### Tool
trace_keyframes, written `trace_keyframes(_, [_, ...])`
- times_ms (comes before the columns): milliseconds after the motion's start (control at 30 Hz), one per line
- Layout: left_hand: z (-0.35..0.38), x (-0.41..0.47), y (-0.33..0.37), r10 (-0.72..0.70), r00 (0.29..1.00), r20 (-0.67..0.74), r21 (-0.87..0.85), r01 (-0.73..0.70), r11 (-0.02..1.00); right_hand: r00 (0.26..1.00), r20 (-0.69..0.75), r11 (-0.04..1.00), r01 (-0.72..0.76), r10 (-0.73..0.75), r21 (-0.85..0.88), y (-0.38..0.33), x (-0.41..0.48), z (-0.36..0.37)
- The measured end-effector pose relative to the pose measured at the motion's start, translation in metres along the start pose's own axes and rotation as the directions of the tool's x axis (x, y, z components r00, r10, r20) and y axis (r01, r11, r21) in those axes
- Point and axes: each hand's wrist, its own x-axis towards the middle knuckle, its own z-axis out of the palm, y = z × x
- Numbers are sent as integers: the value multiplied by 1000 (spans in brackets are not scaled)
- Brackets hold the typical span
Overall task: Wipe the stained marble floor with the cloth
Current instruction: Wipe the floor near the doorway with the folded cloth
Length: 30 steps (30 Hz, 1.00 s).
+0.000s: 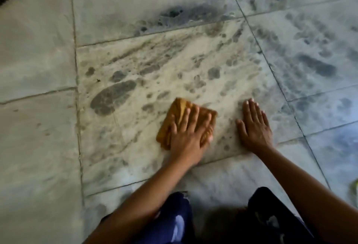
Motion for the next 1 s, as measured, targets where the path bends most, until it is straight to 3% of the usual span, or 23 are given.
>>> trace_keyframes(67, [14, -45, -11, 43, 998, -48, 32, -42, 999, 1000, -30, 1000, 7, -8, -6, 1, -1, 6])
trace_keyframes(167, [11, -64, -58, -72, 996, -55, 67, 76, 995, 998, -67, 1000, 12, -12, -11, 3, 2, 8])
trace_keyframes(333, [-22, 46, -61, -378, 924, -58, 10, 379, 925, 998, -58, 1000, 25, -26, -9, 4, 2, 10])
trace_keyframes(433, [-16, 82, -13, -282, 959, -5, 31, 282, 959, 997, -61, 999, 36, -37, -12, 4, 1, 11])
trace_keyframes(533, [7, 29, 36, -42, 998, -47, 32, 44, 999, 998, -57, 999, 40, -41, -16, 5, 0, 10])
trace_keyframes(600, [20, -22, 43, 17, 999, -38, 37, -15, 999, 997, -61, 999, 45, -45, 0, 5, 2, 8])
trace_keyframes(700, [17, -50, -1, -45, 999, 11, 89, 44, 995, 997, -66, 999, 47, -45, 19, 4, 2, 9])
trace_keyframes(867, [-21, 39, -50, -379, 925, 18, 67, 377, 924, 995, -49, 994, 90, -87, 55, 13, 3, 7])
trace_keyframes(1000, [-22, 94, 6, -312, 946, 92, 48, 308, 950, 995, -65, 997, 74, -74, -1, 38, 2, -2])
